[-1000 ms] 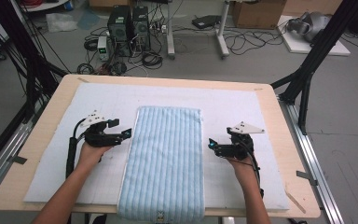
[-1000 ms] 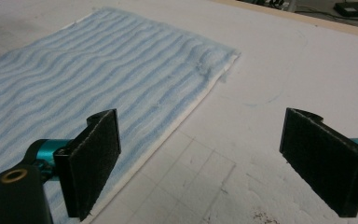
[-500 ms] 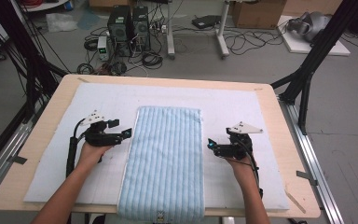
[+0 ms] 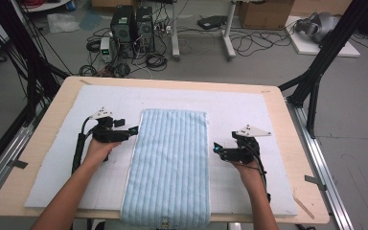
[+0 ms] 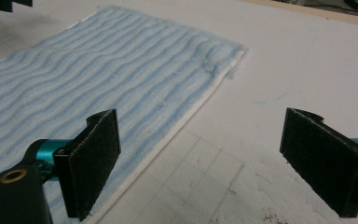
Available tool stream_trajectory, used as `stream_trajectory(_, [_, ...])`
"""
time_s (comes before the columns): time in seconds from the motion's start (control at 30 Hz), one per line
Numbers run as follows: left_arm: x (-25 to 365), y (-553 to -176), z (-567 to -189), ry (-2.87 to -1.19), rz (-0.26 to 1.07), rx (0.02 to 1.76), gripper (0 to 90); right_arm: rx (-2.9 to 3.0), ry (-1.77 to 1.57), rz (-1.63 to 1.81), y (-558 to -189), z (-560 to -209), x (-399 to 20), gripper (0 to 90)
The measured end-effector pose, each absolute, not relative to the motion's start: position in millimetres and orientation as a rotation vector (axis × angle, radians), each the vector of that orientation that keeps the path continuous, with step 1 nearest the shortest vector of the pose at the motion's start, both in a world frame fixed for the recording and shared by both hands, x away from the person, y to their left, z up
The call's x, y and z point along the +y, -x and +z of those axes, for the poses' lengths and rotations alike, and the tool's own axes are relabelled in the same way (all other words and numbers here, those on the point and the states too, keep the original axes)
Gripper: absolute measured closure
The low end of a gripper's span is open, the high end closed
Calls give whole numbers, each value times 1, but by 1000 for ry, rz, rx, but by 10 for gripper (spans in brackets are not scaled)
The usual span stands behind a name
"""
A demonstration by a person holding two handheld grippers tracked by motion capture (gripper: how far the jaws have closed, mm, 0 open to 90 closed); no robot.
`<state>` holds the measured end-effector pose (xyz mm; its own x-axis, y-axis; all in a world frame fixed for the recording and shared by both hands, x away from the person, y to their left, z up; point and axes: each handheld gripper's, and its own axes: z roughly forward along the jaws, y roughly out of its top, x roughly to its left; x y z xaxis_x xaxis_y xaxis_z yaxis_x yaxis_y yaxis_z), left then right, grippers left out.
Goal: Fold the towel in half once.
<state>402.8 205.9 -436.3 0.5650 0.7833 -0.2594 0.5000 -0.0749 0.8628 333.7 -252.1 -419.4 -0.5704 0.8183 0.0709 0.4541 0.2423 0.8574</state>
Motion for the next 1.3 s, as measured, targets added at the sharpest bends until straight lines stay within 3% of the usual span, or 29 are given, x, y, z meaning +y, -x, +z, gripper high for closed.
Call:
stream_trajectory(0.4, [186, -435, -441, -1825, 322, 1127, 286, 2133, -1176, 1267, -334, -420, -253, 114])
stream_trajectory(0.57, [173, -445, -446, -1897, 315, 1125, 441, 2141, -1180, 1259, -335, -421, -252, 114])
stream_trajectory(0.87, [161, -445, -449, -1968, 406, 1118, 585, 2138, -1190, 1261, -335, -421, -253, 114])
stream_trajectory(1.03, [161, -445, -449, -1980, 443, 1119, 749, 2145, -1186, 1262, -336, -423, -251, 114])
stream_trajectory(1.07, [161, -445, -449, -1983, 444, 1115, 837, 2149, -1189, 1261, -337, -423, -250, 114])
stream_trajectory(1.3, [164, -446, -449, -1951, 406, 1128, 860, 2187, -1197, 1212, -356, -426, -235, 114])
